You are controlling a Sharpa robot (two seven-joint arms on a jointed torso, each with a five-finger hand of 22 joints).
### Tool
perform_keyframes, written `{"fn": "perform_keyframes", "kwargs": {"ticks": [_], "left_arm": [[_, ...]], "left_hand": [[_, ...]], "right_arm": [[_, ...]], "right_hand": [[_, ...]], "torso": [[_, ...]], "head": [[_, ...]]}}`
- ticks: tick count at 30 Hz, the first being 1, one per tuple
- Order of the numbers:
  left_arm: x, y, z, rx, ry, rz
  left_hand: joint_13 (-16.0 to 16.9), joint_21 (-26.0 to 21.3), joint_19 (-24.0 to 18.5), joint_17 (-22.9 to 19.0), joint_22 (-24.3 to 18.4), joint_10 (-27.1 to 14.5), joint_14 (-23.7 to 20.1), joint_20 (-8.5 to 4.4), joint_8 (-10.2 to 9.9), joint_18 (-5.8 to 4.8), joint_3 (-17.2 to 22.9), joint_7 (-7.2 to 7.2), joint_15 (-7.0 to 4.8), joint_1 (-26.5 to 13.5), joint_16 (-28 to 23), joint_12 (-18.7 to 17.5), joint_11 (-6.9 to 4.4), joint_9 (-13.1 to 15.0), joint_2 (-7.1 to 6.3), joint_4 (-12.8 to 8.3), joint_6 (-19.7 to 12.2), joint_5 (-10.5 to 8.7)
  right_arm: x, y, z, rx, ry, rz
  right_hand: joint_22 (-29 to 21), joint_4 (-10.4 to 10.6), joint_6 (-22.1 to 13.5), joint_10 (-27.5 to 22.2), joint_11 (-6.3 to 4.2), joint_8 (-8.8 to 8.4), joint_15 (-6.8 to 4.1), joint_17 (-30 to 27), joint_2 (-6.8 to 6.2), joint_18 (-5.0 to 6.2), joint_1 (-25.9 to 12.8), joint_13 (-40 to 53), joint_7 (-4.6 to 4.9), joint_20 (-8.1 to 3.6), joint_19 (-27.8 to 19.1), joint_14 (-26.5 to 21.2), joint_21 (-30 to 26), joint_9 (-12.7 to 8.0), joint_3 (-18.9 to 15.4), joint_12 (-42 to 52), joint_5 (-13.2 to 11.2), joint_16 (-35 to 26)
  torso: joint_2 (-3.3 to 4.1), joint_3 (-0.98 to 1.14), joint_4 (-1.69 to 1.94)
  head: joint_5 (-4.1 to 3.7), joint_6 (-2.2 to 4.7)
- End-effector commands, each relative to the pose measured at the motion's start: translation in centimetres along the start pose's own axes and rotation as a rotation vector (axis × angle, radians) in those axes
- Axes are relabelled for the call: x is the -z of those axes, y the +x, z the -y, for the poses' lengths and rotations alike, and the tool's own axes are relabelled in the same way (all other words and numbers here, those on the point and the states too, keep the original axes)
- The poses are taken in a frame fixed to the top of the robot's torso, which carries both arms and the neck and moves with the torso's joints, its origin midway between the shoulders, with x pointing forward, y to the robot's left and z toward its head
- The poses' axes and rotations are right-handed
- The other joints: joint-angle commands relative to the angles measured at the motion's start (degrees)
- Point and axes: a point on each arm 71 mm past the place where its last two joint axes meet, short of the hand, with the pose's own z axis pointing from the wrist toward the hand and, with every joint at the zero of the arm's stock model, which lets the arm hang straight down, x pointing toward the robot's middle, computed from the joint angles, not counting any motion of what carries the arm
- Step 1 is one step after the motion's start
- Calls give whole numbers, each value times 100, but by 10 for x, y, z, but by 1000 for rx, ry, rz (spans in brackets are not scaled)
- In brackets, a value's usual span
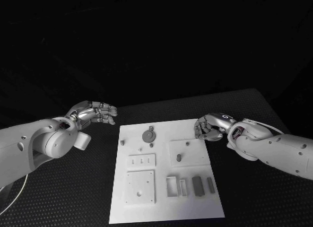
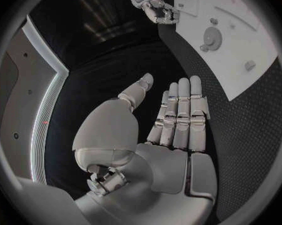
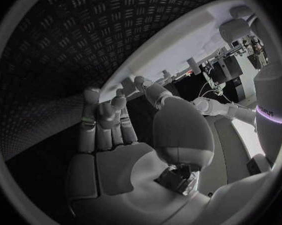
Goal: Assemble the parts on the task board
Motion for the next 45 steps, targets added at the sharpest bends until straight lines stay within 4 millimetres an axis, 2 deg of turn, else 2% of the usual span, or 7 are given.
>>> {"fn": "perform_keyframes", "kwargs": {"ticks": [1, 9, 10, 23, 37, 42, 45], "left_arm": [[0, 1, 0, 8, 7, -14], [-1, 2, 0, 8, 9, -17], [-1, 2, 0, 8, 9, -17], [0, 2, 0, 9, 6, -21], [0, 2, -3, -38, -35, -36], [0, 10, -5, -74, -67, -112], [-1, 15, -6, -100, -91, -141]], "left_hand": [[8, -24, 39, 10, 10, 15, 34, 12, -26, 93, 3, -11, 10, -32, -24, -32, 28, 7, 7, -16, -6, -2], [11, -26, 41, 14, 12, 17, 35, 12, -28, 94, 5, -16, 9, -30, -27, -36, 27, 12, 13, -16, -5, -2], [14, -27, 41, 15, 13, 22, 36, 12, -27, 94, 6, -25, 9, -28, -28, -35, 26, 15, 16, -16, 0, -2], [26, -36, 43, 26, 21, 41, 39, 13, 1, 93, 11, -65, 10, -35, -37, -39, 19, 43, 47, -8, 67, -2], [152, -34, 95, 96, 91, 326, 104, -6, 72, 105, 13, -200, -14, -271, -30, 64, -112, 87, 256, 99, 473, -2], [198, -34, 104, 143, 122, 362, 120, -23, 2, 102, -73, -192, -29, -540, -13, 70, -129, 56, 256, 236, 477, -7], [240, -32, 110, 180, 143, 395, 137, -36, -50, 106, -130, -177, -44, -686, 8, 87, -149, 24, 252, 315, 457, -10]], "right_arm": [[0, 1, 0, 15, 0, 5], [0, 2, 0, 21, -1, 13], [-1, 2, 0, 21, -1, 13], [-3, 4, -3, 19, -11, 20], [-3, -1, -4, 3, 29, 60], [-10, -12, -14, 7, 20, 89], [-16, -24, -21, 18, 9, 106]], "right_hand": [[129, 35, 47, 9, -39, 34, -25, 6, 39, 83, 5, 4, 33, -15, 18, -4, 28, 6, 10, 24, 13, 34], [129, 35, 47, 9, -39, 34, -25, 6, 39, 83, 5, 4, 33, -15, 18, -4, 28, 6, 10, 24, 13, 34], [135, 0, 282, 78, -106, 169, -67, 23, 257, 83, 132, 18, -21, -46, 71, 44, 65, 74, 85, 62, 13, 69], [125, -149, 478, 177, -207, 247, -185, 67, 501, 83, 90, 22, -141, -85, 98, 112, 131, 181, 62, 22, 15, 60], [121, -108, 585, 224, -251, 262, -229, 95, 528, 83, -48, 33, -187, -91, 112, 142, 159, 226, 53, -5, 17, 45], [121, -99, 595, 233, -255, 262, -233, 99, 529, 83, -56, 35, -192, -95, 118, 148, 164, 231, 59, -7, 18, 45], [120, -98, 597, 234, -256, 262, -234, 99, 526, 83, -57, 35, -193, -96, 119, 150, 164, 232, 60, -8, 18, 45]], "torso": [[-4, 1, 7], [0, -5, 0], [0, -5, 0], [2, -9, 2], [-5, -9, -3], [-9, -11, -4], [-6, -16, 3]], "head": [[13, -9], [18, -8], [18, -8], [18, -17], [56, -12], [71, -13], [71, 19]]}}
